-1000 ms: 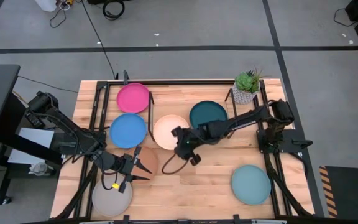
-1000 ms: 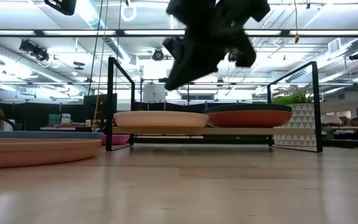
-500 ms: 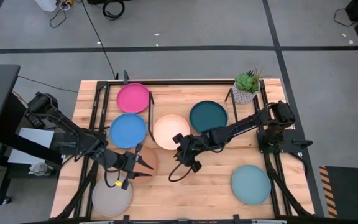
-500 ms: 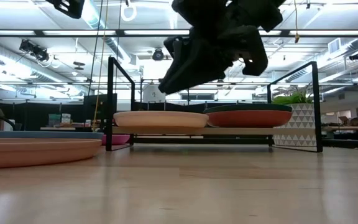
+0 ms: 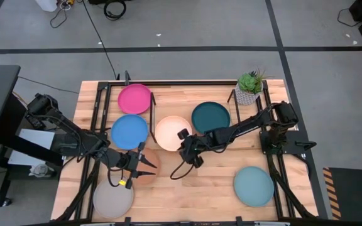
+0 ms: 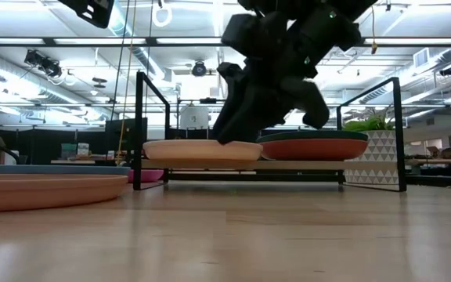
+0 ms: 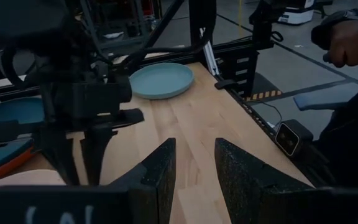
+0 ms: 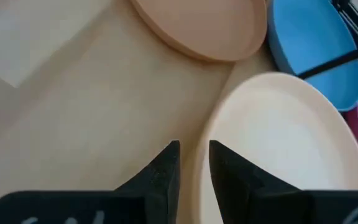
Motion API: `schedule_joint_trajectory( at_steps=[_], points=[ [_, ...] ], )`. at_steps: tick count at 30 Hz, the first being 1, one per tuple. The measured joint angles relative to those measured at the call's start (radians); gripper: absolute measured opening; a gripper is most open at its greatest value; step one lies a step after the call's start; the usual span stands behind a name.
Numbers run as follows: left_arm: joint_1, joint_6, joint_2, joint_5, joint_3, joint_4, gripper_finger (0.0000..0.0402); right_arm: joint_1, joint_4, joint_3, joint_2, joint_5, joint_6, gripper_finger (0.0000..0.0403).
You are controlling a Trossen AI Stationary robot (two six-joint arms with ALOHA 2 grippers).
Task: Place and stack plates onto a shelf
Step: Put the light orange plate on the shelf, then stack the light blue plate on top of the light orange plate on the shelf
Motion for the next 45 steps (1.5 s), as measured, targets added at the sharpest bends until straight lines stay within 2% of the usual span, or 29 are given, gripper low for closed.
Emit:
schedule_joint_trajectory(
  at_steps=[11,25,29,33,37,40,45],
  points=[
    [0.0,0.0,0.001,0.0,0.0,-0.007,0.0119,-0.065,0.006,0.0,0.0,0.118,-0.038,0.009],
    [0.0,-0.002,0.001,0.0,0.0,-0.03,0.0119,-0.143,0.009,0.002,0.0,0.119,-0.048,0.009],
    [0.0,-0.037,0.001,0.0,0.0,-0.03,0.0119,-0.117,-0.024,0.029,-0.014,0.215,-0.048,0.009],
    [0.0,-0.08,0.001,0.0,0.0,-0.038,0.0119,-0.052,-0.059,0.054,-0.054,0.24,-0.043,0.009],
    [0.0,-0.111,0.001,0.0,0.0,-0.046,0.0119,0.01,-0.146,0.056,-0.099,0.248,0.03,0.009],
    [0.0,-0.113,0.001,-0.002,0.0,-0.046,0.0119,0.065,-0.266,0.056,-0.132,0.233,0.175,0.009],
    [0.014,-0.093,0.001,-0.002,0.0,-0.045,0.0119,0.155,-0.516,0.056,-0.158,0.064,0.424,0.009]
  ],
)
